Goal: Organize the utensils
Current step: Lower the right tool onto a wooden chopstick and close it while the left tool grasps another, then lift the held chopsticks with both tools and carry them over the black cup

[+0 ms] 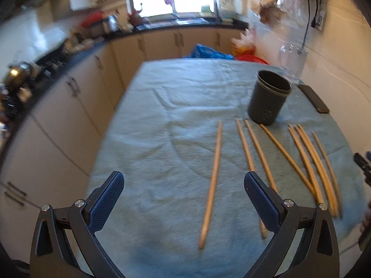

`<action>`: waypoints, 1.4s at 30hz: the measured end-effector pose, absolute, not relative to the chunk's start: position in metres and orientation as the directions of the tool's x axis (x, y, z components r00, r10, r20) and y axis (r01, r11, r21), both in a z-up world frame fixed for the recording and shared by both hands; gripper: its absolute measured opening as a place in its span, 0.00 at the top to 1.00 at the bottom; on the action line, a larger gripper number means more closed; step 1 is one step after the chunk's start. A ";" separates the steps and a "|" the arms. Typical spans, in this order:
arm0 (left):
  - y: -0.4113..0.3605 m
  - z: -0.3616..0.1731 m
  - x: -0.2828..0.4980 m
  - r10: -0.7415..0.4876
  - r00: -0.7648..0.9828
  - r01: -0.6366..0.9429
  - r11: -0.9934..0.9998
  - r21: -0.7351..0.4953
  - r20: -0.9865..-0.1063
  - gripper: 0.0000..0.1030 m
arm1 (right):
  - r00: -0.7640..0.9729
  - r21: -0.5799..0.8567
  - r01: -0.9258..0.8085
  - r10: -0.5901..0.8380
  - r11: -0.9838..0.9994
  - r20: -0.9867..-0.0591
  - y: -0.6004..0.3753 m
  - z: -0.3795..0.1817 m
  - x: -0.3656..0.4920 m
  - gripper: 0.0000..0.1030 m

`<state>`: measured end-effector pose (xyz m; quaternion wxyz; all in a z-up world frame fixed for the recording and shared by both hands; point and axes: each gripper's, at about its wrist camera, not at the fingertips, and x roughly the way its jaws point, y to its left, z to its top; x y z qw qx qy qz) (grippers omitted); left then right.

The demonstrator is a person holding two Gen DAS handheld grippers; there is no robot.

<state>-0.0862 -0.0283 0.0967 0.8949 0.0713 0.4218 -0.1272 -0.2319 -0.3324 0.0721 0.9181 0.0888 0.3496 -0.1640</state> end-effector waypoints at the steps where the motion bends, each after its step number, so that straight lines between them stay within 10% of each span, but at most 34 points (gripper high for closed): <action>1: -0.031 0.092 -0.074 -0.196 0.573 0.303 0.953 -0.016 -0.796 0.10 | 0.691 0.054 0.348 -0.218 0.936 -0.689 -0.337 0.070 -0.226 0.02; 5: -0.045 0.072 -0.037 -0.228 0.474 0.330 0.942 -0.068 -0.851 0.37 | 0.624 0.117 0.259 -0.074 0.959 -0.778 -0.350 0.057 -0.188 0.19; 14: -0.090 0.025 0.028 -0.244 0.290 0.391 0.913 -0.118 -0.925 0.64 | 0.457 0.110 0.170 0.020 0.979 -0.889 -0.350 0.019 -0.121 0.52; 26: -0.124 0.014 0.061 -0.191 0.286 0.429 0.902 -0.053 -0.939 0.66 | 0.356 0.024 0.164 -0.036 0.986 -0.934 -0.352 0.008 -0.070 0.55; 28: -0.125 0.014 0.057 -0.178 0.310 0.434 0.900 -0.028 -0.934 0.75 | 0.352 0.016 0.159 -0.042 0.987 -0.935 -0.351 0.009 -0.062 0.60; 29: -0.124 0.015 0.054 -0.175 0.324 0.436 0.900 -0.017 -0.930 0.95 | 0.352 0.019 0.162 -0.040 0.987 -0.935 -0.352 0.010 -0.060 0.68; 32: -0.118 0.015 0.055 -0.202 0.327 0.419 0.906 -0.050 -0.923 0.95 | 0.359 0.004 0.162 -0.055 0.987 -0.932 -0.346 0.009 -0.055 0.92; 42: -0.082 0.096 -0.003 -0.308 0.511 0.398 0.912 -0.097 -0.803 0.95 | 0.539 0.090 0.154 -0.008 0.984 -0.842 -0.340 0.066 -0.097 0.94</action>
